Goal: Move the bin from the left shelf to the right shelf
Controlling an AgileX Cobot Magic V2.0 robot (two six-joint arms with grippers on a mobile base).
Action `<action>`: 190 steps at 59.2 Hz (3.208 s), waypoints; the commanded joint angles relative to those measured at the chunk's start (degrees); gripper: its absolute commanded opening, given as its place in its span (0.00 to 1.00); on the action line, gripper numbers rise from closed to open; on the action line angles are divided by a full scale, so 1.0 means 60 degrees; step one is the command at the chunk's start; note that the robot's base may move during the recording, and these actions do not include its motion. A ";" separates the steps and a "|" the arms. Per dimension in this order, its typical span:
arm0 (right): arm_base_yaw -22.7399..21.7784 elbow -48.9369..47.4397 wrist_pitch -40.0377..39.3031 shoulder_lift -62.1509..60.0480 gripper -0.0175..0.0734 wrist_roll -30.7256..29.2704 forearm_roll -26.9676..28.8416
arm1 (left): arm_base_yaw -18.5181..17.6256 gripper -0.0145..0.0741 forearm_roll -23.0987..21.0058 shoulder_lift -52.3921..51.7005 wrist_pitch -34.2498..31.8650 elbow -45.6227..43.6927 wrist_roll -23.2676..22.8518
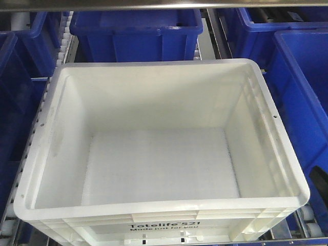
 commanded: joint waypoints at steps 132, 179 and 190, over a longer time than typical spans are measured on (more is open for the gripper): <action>0.0001 0.0195 -0.2540 0.0664 0.19 -0.0125 0.0464 | -0.0073 0.16 0.0050 -0.0003 -0.0730 -0.0172 -0.0084; 0.0001 0.0195 -0.2540 0.0664 0.19 -0.0125 0.0464 | -0.0073 0.16 0.3759 -0.0003 -0.2165 0.1210 -0.4441; 0.0001 0.0195 -0.2540 0.0664 0.19 -0.0125 0.0464 | -0.0073 0.16 0.3682 -0.0038 -0.2965 0.2351 -0.4441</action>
